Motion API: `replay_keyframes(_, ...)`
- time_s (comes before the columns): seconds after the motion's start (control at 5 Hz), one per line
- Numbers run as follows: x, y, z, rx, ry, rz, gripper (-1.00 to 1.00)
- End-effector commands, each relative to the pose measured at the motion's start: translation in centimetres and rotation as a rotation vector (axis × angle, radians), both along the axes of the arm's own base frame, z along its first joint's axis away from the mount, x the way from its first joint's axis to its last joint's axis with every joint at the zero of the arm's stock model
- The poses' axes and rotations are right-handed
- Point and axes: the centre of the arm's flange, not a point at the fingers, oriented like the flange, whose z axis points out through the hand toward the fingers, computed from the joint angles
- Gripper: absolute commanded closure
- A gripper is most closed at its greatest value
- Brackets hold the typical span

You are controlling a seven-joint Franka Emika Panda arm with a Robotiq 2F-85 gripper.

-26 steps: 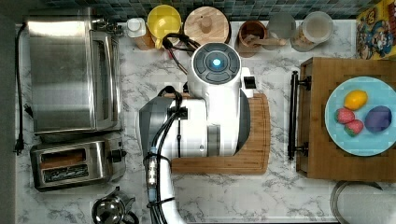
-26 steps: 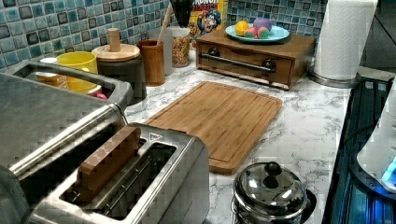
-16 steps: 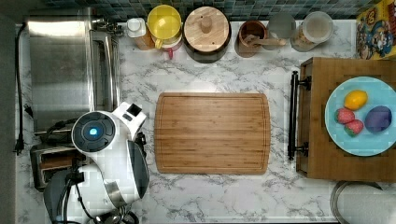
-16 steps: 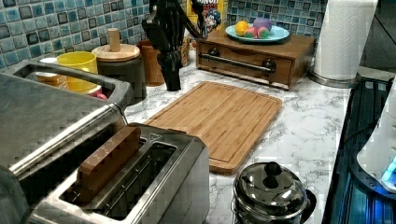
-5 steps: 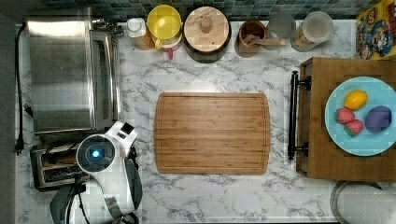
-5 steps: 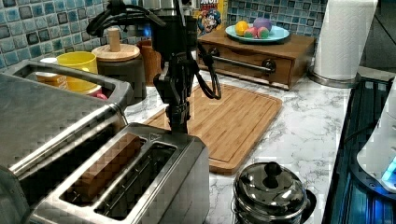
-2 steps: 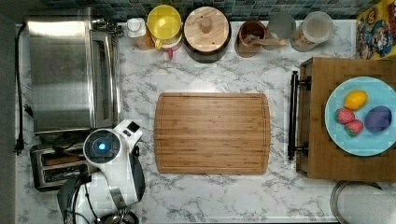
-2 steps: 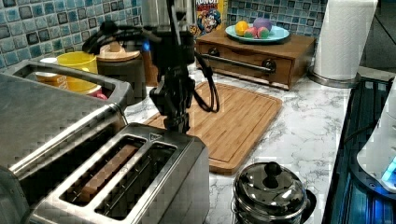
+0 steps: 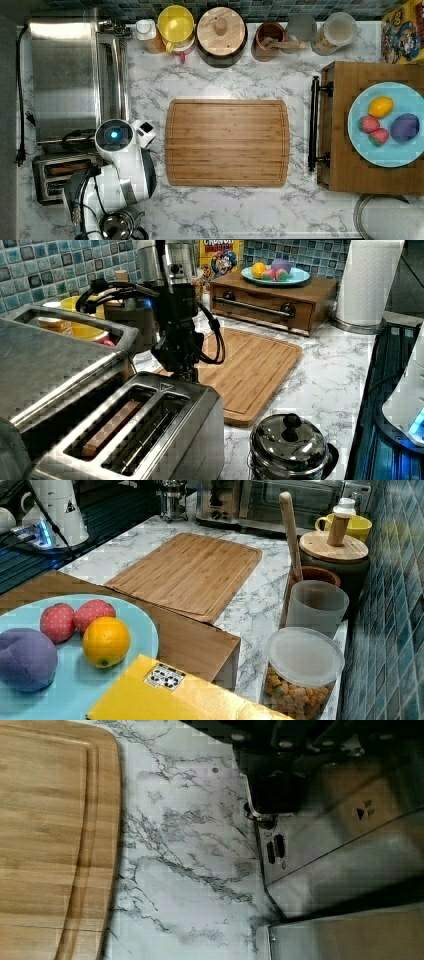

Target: Turn on the toaster.

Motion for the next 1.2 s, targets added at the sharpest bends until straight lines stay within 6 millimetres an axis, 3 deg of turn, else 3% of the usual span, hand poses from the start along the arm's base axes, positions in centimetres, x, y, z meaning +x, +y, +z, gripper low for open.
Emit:
replay_keyframes(0.2, -2.79, -3.24, -10.07, -0.098, 0.132, -0.010, 1.00)
replay_keyframes(1.2, -2.80, -3.25, -10.07, -0.098, 0.132, -0.010, 1.00)
